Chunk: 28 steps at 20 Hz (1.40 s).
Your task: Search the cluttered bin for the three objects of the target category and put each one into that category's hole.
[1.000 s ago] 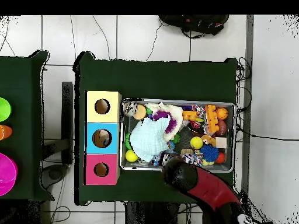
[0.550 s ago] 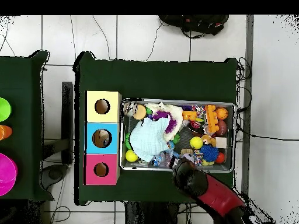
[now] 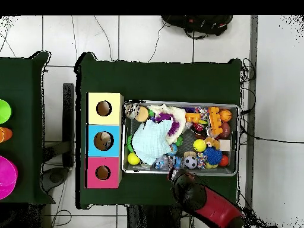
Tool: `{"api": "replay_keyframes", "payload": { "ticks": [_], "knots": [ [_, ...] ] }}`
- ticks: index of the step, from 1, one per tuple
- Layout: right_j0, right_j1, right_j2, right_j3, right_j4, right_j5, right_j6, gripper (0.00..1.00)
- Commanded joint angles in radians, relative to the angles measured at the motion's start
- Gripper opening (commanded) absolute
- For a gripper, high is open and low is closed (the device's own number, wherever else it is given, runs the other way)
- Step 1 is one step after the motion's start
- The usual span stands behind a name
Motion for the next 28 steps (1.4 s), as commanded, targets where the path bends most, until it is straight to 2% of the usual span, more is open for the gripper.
{"api": "replay_keyframes", "payload": {
  "ticks": [1,6,9,19,24,26,28],
  "knots": [
    [-0.023,0.056,0.114,0.042,-0.057,-0.066,0.176,1.00],
    [-0.060,0.069,0.124,0.057,-0.082,-0.093,0.175,1.00],
    [-0.074,0.062,0.136,0.060,-0.077,-0.074,0.180,1.00],
    [-0.028,0.011,0.142,0.010,0.006,0.078,0.179,1.00],
    [-0.010,-0.004,0.138,-0.005,0.033,0.120,0.182,1.00],
    [0.011,-0.036,0.126,0.001,0.052,0.155,0.188,1.00],
    [0.062,-0.123,0.096,0.014,0.086,0.241,0.203,1.00]
  ]
}}
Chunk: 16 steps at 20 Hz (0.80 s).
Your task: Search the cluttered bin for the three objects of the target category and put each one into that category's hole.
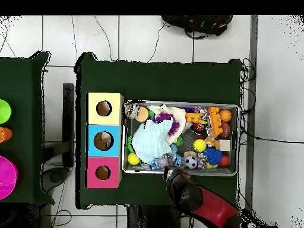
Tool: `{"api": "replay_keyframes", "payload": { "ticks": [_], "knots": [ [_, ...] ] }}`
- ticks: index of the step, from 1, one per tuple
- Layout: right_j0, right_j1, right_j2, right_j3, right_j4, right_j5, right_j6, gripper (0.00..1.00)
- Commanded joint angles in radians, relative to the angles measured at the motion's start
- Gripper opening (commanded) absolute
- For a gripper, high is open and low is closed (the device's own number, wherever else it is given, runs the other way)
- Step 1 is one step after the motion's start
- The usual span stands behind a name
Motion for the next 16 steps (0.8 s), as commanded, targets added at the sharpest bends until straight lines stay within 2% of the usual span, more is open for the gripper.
{"api": "replay_keyframes", "payload": {
  "ticks": [1,4,6,16],
  "knots": [
    [0.112,-0.164,0.018,-0.008,0.120,0.306,0.211,1.00],
    [0.166,-0.249,-0.019,-0.017,0.149,0.426,0.230,1.00],
    [0.172,-0.261,-0.020,-0.028,0.162,0.469,0.231,1.00],
    [0.156,-0.206,0.007,-0.020,0.214,0.404,0.216,1.00]
  ]
}}
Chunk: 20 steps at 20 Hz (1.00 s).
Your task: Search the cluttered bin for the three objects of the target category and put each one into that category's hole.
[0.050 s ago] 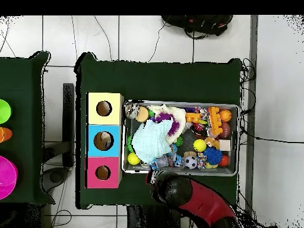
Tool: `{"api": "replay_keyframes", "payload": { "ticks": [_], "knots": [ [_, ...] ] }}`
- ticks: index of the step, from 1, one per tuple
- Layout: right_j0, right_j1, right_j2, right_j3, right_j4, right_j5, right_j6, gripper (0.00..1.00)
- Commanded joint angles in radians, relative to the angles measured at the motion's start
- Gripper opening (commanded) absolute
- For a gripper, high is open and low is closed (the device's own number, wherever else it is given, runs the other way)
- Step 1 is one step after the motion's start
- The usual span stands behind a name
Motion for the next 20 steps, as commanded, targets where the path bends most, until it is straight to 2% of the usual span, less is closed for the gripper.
{"api": "replay_keyframes", "payload": {
  "ticks": [1,4,6,8,12,14,15,16,17,20],
  "knots": [
    [-0.027,0.018,0.037,-0.020,0.078,-0.009,0.211,1.00],
    [-0.045,0.091,0.044,-0.047,0.068,-0.084,0.194,1.00],
    [-0.056,0.181,0.048,-0.112,0.051,-0.132,0.170,1.00],
    [-0.036,0.235,0.030,-0.168,0.041,-0.149,0.169,1.00],
    [0.006,0.245,0.004,-0.206,0.064,-0.134,0.199,1.00],
    [0.030,0.241,-0.014,-0.198,0.078,-0.177,0.235,1.00],
    [0.076,0.238,-0.062,-0.200,0.096,-0.191,0.281,1.00],
    [0.145,0.245,-0.139,-0.203,0.160,-0.155,0.376,1.00],
    [0.209,0.261,-0.212,-0.198,0.248,-0.065,0.506,1.00],
    [0.366,0.364,-0.399,-0.291,0.440,0.249,1.000,1.00]
  ]
}}
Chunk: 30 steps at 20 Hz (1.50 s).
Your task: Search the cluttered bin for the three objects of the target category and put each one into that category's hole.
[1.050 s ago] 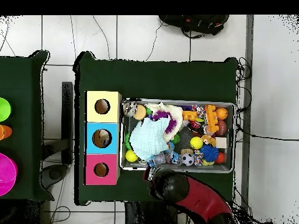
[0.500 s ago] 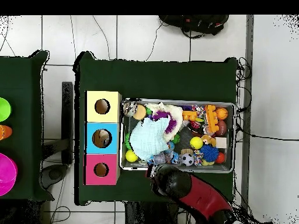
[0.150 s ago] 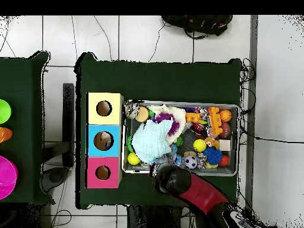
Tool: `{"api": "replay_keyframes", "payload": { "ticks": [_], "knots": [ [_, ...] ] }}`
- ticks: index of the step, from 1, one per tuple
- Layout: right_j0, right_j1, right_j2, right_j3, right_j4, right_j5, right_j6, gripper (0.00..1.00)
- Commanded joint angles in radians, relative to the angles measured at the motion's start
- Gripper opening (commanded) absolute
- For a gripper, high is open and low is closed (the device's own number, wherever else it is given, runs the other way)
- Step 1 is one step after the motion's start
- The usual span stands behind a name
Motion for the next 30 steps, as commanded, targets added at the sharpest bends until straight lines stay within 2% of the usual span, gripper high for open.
{"api": "replay_keyframes", "payload": {
  "ticks": [1,2,3,5,8,17,19,24,25,27,28,30],
  "knots": [
    [0.299,0.179,-0.351,-0.231,0.383,0.443,1.096,1.00],
    [0.335,0.202,-0.396,-0.259,0.388,0.498,1.169,1.00],
    [0.337,0.205,-0.408,-0.266,0.392,0.540,1.203,1.00],
    [0.344,0.199,-0.436,-0.271,0.398,0.602,1.226,1.00],
    [0.354,0.174,-0.454,-0.255,0.402,0.643,1.242,1.00],
    [0.282,0.108,-0.386,-0.192,0.379,0.587,1.237,1.00],
    [0.265,0.083,-0.390,-0.200,0.353,0.616,1.234,1.00],
    [0.236,0.043,-0.426,-0.290,0.281,0.757,1.244,1.00],
    [0.234,0.041,-0.433,-0.314,0.258,0.759,1.222,1.00],
    [0.221,0.044,-0.428,-0.352,0.179,0.641,1.064,1.00],
    [0.217,0.049,-0.425,-0.366,0.168,0.630,1.056,1.00],
    [0.238,0.050,-0.434,-0.409,0.149,0.662,1.097,1.00]
  ]
}}
